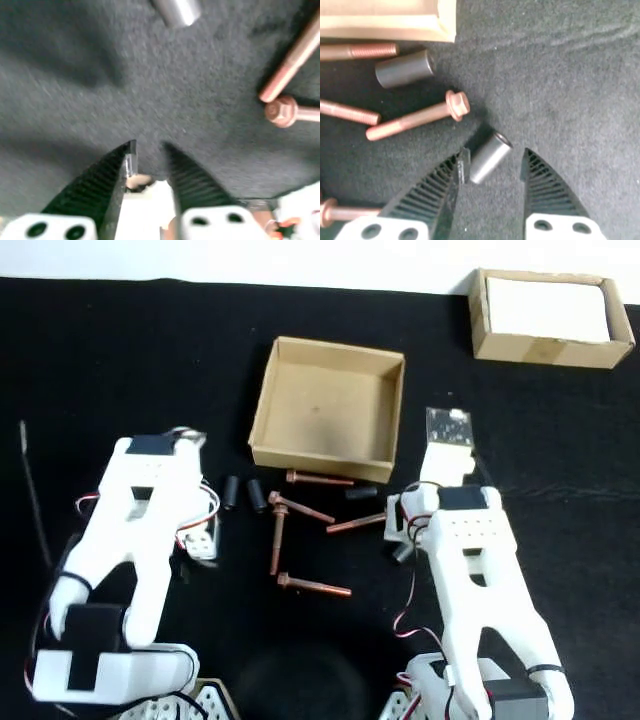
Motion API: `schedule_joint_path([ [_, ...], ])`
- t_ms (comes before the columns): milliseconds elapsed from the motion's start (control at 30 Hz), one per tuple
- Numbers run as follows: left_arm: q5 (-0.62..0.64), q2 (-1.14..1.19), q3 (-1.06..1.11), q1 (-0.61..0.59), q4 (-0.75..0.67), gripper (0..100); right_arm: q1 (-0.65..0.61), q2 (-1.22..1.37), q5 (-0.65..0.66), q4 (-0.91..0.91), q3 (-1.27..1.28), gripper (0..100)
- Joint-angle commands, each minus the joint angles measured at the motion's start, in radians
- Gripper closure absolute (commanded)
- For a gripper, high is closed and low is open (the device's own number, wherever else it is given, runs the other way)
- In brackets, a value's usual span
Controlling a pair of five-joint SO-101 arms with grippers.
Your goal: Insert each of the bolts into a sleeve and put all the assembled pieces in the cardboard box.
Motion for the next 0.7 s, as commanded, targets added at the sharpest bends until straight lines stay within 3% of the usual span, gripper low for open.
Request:
schedule_joint_path([
  [0, -0.023, 0.024, -0.010, -0.033, -0.041, 88, -0.008, 0.002, -0.044, -0.061, 0.042, 84.1],
  [400, -0.025, 0.252, -0.013, -0.044, -0.183, 87, -0.008, 0.007, -0.083, -0.205, 0.157, 84.1],
  [667, -0.025, 0.277, -0.058, -0.059, -0.189, 87, -0.004, 0.277, -0.084, -0.220, 0.053, 84.2],
])
